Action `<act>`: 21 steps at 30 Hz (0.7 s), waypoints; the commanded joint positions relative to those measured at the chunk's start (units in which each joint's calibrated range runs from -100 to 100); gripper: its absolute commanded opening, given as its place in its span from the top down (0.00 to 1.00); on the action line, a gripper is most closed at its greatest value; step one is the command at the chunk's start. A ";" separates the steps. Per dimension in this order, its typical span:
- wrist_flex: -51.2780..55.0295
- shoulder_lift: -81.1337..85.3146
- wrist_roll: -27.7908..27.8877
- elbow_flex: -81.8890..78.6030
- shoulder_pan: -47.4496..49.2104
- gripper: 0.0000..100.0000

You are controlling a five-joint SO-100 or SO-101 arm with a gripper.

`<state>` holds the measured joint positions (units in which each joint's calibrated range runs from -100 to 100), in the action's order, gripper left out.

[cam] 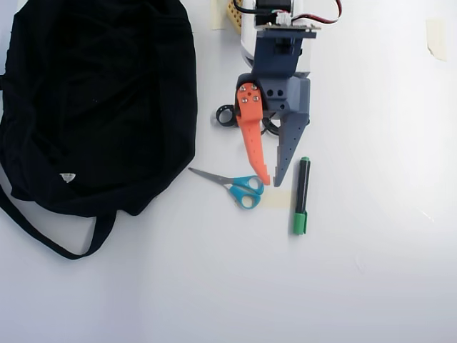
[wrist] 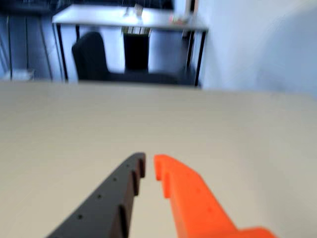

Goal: Put the cable into the black bag

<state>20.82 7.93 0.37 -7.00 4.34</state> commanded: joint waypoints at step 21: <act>41.45 7.59 -0.05 4.66 4.72 0.98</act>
<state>57.49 12.91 0.51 -4.40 9.26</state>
